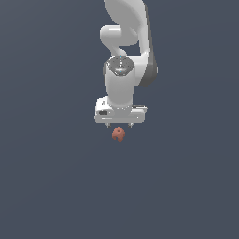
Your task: Pick up the object and move it to a goal position.
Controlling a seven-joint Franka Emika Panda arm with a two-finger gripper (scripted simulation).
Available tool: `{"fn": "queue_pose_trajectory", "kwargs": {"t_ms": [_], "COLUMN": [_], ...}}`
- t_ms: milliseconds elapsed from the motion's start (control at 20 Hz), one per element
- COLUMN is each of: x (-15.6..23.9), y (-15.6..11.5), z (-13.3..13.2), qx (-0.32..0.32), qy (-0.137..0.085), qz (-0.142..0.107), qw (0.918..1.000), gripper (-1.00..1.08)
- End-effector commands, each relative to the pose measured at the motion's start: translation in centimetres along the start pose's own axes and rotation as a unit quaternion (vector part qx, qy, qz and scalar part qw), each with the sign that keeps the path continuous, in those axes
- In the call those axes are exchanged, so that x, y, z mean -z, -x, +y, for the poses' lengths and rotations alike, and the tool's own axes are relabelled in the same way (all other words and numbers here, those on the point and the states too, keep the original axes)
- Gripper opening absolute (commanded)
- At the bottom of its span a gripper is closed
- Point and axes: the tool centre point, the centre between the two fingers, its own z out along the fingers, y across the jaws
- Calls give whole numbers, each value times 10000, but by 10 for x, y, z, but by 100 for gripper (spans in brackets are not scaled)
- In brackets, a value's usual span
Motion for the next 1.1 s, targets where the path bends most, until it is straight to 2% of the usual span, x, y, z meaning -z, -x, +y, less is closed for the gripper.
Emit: {"fn": "queue_pose_trajectory", "kwargs": {"t_ms": [0, 350, 600, 1050], "x": [0, 10, 13, -1], "y": [0, -11, -13, -6], "z": [0, 10, 12, 9], "qx": [0, 149, 202, -168], "qy": [0, 83, 99, 53], "qz": [0, 171, 195, 186], "qw": [10000, 9997, 9996, 9997], "gripper": [100, 100, 100, 100]}}
